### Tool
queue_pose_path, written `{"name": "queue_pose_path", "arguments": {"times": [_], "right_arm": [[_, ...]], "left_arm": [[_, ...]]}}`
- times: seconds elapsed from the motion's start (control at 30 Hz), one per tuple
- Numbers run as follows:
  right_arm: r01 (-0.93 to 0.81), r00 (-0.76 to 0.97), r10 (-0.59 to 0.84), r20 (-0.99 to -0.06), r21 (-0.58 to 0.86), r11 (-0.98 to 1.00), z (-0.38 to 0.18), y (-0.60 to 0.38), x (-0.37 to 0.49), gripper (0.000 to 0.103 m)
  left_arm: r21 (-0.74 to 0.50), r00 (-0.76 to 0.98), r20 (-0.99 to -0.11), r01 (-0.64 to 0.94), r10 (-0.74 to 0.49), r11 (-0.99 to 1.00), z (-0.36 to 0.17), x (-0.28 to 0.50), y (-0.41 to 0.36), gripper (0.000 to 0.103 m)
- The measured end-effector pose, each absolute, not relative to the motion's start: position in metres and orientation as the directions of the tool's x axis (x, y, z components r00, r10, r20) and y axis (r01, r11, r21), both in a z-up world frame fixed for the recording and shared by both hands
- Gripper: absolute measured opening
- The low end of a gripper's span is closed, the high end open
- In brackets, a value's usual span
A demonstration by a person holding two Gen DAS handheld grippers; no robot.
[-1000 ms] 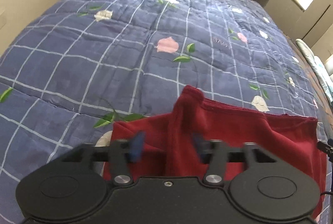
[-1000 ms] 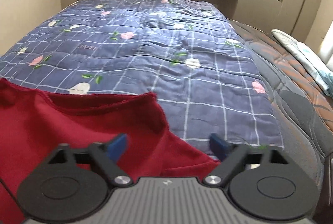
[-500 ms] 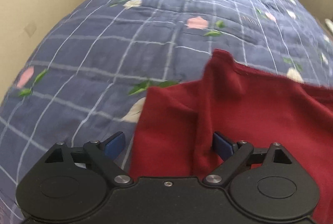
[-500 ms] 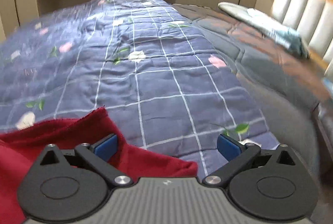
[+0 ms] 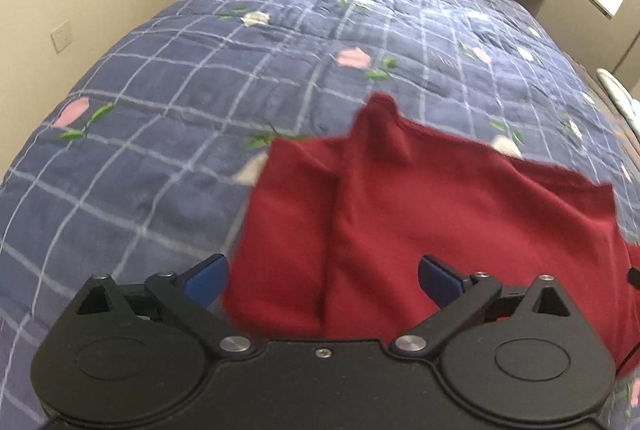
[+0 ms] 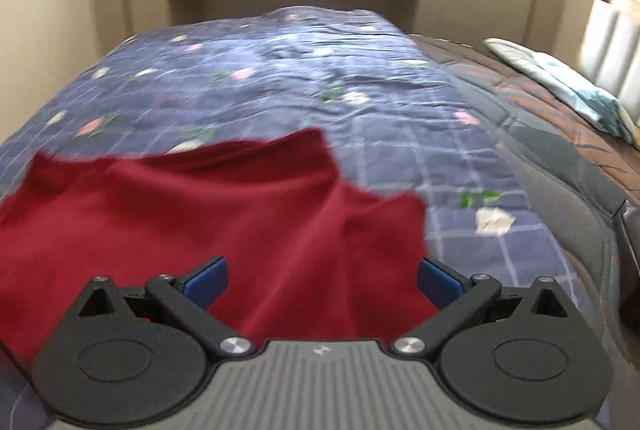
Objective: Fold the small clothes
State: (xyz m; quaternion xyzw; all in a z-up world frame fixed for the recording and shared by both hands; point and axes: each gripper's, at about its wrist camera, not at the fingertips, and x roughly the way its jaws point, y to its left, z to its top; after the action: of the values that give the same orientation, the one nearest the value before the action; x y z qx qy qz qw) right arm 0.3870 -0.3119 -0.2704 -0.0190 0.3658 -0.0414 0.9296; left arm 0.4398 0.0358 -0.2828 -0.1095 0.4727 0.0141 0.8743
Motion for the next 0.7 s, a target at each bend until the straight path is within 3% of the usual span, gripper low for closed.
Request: {"name": "queue_pose_path", "arguments": {"times": [0.17, 0.37, 0.7], "right_arm": [[-0.025, 0.706, -0.041, -0.707, -0.082, 0.996, -0.264, -0.297, 0.335, 0.103], [0.004, 0.698, 0.002, -0.716, 0.006, 1.000, -0.246, -0.309, 0.290, 0.103], [0.048, 0.656, 0.042, -0.754, 0.097, 0.994, -0.239, -0.334, 0.235, 0.103]], "left_arm": [[-0.225, 0.519, -0.846, -0.143, -0.120, 0.964, -0.274, 0.400, 0.015, 0.102], [-0.292, 0.525, -0.831, -0.125, -0.187, 0.948, -0.254, 0.350, -0.013, 0.102], [-0.293, 0.513, -0.837, -0.124, -0.191, 0.948, -0.222, 0.287, -0.062, 0.102]]}}
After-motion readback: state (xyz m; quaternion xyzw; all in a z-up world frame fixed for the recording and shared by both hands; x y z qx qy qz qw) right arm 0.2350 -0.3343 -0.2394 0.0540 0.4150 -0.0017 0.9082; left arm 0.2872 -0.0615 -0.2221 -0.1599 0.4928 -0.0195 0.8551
